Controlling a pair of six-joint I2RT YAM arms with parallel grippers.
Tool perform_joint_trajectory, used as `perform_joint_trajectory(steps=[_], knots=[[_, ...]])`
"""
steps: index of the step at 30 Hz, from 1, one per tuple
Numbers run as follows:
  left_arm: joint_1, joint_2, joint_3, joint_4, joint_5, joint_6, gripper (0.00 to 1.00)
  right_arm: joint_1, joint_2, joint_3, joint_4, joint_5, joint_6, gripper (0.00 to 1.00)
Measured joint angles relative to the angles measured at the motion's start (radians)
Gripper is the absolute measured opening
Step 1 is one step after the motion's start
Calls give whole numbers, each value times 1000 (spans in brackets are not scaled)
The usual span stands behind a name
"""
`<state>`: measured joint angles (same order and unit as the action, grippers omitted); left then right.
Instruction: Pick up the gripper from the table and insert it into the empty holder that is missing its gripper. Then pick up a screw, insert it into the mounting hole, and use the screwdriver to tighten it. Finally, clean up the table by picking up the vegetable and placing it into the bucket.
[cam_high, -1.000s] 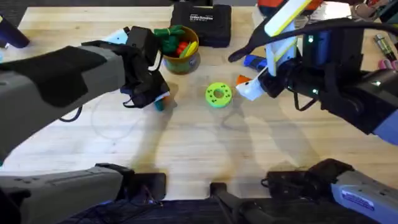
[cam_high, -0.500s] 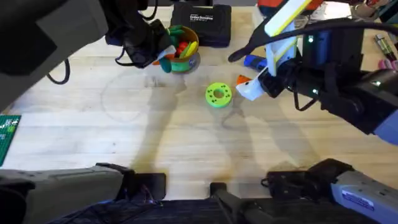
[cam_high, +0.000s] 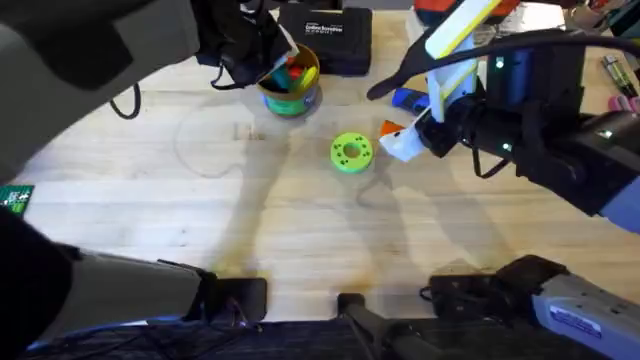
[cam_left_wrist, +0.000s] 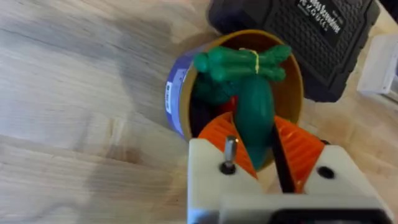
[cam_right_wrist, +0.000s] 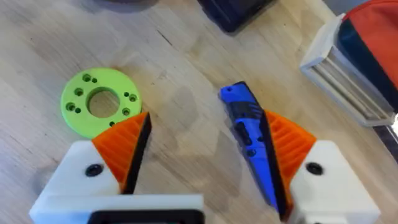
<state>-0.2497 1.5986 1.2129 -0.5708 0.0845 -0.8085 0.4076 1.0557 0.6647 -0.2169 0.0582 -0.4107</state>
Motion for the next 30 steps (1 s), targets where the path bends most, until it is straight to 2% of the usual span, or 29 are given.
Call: perform_joint_trajectory(steps=[2,3,8,9,10,13,15,20,26,30], knots=[[0,14,0,7,3,0,266,0,0,0,0,0,0,994],[0,19,0,8,5,1,312,0,0,0,0,0,0,994],[0,18,0,29,19,-3,808,0,0,0,0,0,0,992],[0,15,2,30,21,-3,933,0,0,0,0,0,0,993],[-1,12,4,29,23,-4,970,0,0,0,0,0,2,993],[0,11,6,29,28,4,985,0,0,0,0,0,40,994],[0,10,11,22,48,35,985,0,-4,4,-14,0,80,994],[0,1,61,-91,97,124,985,0,-39,71,-132,0,131,994],[0,-127,141,-416,113,266,985,0,-94,245,-422,0,200,994],[0,-229,155,-648,115,365,985,0,-127,292,-538,0,240,994]])
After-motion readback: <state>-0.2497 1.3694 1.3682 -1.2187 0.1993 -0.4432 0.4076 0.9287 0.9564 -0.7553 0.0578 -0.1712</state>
